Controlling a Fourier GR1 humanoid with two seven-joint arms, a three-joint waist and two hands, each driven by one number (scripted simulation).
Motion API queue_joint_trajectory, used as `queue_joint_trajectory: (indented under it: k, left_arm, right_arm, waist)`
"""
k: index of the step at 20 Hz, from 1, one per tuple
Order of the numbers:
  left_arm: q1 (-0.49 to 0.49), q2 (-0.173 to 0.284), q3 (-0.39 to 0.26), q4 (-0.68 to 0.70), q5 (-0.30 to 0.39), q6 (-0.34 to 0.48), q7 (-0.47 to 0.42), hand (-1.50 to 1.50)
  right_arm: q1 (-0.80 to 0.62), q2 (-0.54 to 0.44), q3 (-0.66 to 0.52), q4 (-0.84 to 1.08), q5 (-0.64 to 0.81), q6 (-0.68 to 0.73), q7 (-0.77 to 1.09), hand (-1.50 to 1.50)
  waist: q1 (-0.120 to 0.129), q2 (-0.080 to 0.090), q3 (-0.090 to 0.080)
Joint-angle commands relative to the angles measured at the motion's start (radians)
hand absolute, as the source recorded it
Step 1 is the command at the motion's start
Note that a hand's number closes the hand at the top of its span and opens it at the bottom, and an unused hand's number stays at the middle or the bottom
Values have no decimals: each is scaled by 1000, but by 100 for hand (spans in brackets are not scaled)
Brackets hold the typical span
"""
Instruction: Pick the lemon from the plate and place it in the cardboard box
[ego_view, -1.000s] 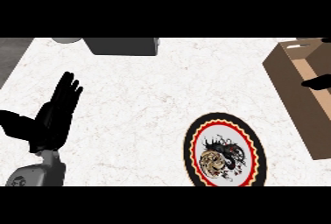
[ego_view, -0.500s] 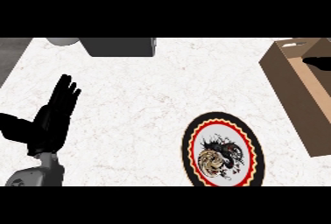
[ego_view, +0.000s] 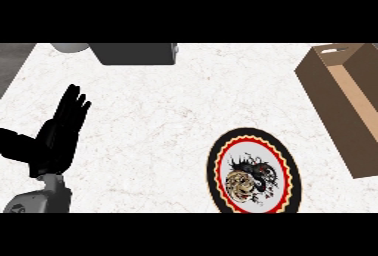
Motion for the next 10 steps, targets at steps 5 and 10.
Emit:
queue_joint_trajectory:
  k: [5,10]
  left_arm:
    - [70,-11,-5,-16,-4,-19,-64,0]
    - [6,13,19,-22,10,-14,-4,0]
  right_arm:
    - [130,-84,-87,60,-169,67,-145,-150]
    - [206,-109,-70,100,-229,104,-221,-150]
  waist:
    - [6,2,0]
    - [5,2,0]
